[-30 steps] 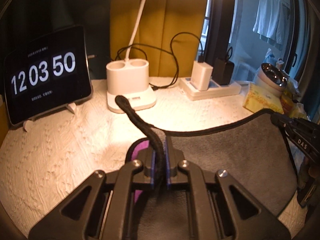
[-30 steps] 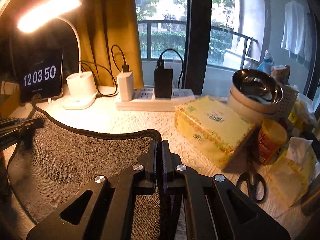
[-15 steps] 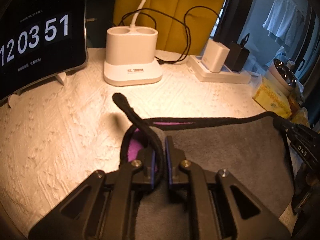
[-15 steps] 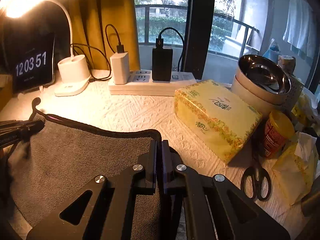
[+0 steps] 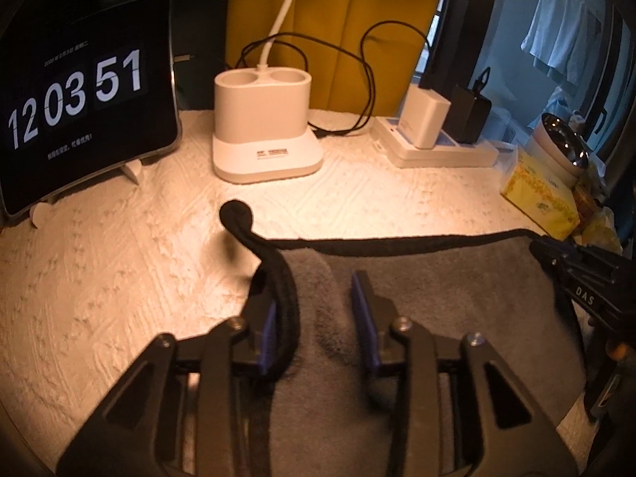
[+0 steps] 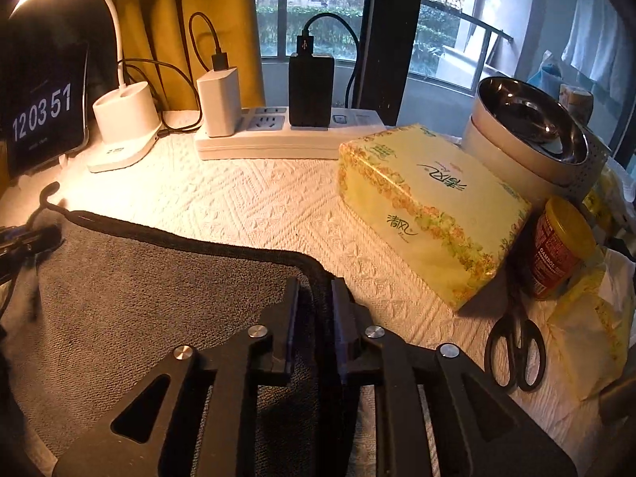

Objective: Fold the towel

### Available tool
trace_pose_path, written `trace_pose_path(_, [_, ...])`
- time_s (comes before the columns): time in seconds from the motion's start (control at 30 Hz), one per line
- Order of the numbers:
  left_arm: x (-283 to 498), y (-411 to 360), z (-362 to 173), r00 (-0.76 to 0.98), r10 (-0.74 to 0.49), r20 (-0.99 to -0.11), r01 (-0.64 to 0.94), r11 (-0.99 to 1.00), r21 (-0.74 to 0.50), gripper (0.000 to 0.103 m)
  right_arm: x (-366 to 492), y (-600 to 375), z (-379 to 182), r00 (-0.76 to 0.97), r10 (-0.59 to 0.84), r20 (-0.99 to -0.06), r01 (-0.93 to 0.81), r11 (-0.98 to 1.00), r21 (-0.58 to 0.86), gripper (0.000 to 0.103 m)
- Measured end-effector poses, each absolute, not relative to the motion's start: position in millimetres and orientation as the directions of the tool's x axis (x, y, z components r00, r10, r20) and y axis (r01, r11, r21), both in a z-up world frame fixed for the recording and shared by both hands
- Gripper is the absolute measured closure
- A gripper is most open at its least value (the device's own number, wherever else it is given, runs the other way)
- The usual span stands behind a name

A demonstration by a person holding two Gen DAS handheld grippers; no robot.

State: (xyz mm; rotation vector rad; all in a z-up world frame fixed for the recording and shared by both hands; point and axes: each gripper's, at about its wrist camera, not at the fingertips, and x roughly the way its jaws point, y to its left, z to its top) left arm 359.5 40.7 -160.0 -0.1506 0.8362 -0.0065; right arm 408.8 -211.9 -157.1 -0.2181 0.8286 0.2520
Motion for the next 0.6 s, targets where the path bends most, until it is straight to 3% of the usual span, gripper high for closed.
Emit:
trace_pose_path(0.03, [356.8, 41.1, -158.2, 0.676, -0.069, -0.734, -0.052, 0.989, -0.142, 0.042, 408.8, -212.4, -157.0, 0.650, 0.135, -0.748, -0.302, 0.949, -0.092, 0.083])
trace_pose_path(0.07, [354.2, 41.2, -156.4, 0.680, -0.072, -0.729, -0.052, 0.988, -0.146, 0.037, 408.7, -212.7, -156.9, 0.652, 0.131, -0.747, -0.299, 0.950, -0.094, 0.080])
trace_pose_path(0.13, [348.1, 41.8, -151.0, 0.693, -0.078, -0.716, -0.051, 0.986, -0.158, 0.036, 408.4, -213.5, -156.4, 0.657, 0.121, -0.744, -0.289, 0.952, -0.100, 0.063])
trace_pose_path(0.23, [339.7, 41.8, -142.8, 0.703, -0.075, -0.707, -0.055, 0.986, -0.159, 0.034, 407.3, -214.9, -155.9, 0.657, 0.117, -0.744, -0.284, 0.953, -0.101, 0.047])
trace_pose_path(0.6, [299.9, 43.7, -119.2, 0.736, -0.054, -0.675, -0.071, 0.985, -0.157, 0.031, 373.3, -208.0, -135.3, 0.687, 0.123, -0.717, -0.309, 0.941, -0.135, 0.044])
